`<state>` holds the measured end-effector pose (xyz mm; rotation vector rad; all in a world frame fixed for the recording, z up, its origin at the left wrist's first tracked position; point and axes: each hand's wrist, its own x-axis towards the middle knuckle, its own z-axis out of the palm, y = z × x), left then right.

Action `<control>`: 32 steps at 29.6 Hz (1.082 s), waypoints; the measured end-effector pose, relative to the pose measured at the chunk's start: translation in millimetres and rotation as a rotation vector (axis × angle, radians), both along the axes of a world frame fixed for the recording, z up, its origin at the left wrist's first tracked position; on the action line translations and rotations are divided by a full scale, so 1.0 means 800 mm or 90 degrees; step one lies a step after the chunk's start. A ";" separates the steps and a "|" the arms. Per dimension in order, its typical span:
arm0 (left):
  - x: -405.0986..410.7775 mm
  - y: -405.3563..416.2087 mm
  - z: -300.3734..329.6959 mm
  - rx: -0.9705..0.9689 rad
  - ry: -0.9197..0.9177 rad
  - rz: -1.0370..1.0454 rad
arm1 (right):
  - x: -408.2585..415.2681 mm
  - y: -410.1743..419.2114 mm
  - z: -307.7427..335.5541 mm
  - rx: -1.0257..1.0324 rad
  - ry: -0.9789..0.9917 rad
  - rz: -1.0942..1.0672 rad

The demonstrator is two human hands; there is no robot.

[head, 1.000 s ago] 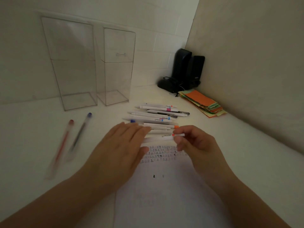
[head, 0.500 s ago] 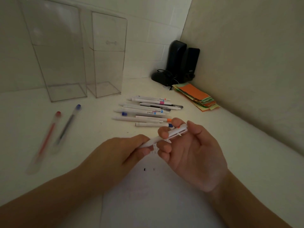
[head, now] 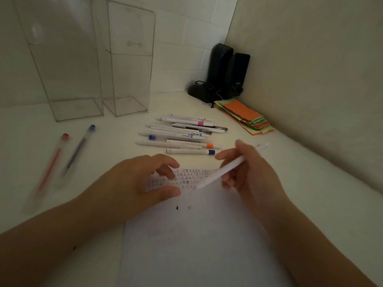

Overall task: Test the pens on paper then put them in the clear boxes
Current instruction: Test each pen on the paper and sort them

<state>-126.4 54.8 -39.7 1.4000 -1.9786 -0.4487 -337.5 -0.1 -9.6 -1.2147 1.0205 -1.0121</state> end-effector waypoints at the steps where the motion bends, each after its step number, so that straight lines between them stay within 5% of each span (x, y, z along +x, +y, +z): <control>1: 0.003 -0.001 -0.004 0.013 -0.018 -0.001 | -0.006 -0.004 0.001 -0.001 0.007 -0.024; 8: 0.008 -0.002 -0.012 -0.103 -0.200 -0.030 | -0.010 -0.010 -0.011 -0.092 0.166 -0.012; 32: 0.012 -0.011 -0.015 -0.016 -0.115 -0.060 | 0.012 -0.008 -0.030 -0.236 0.313 -0.034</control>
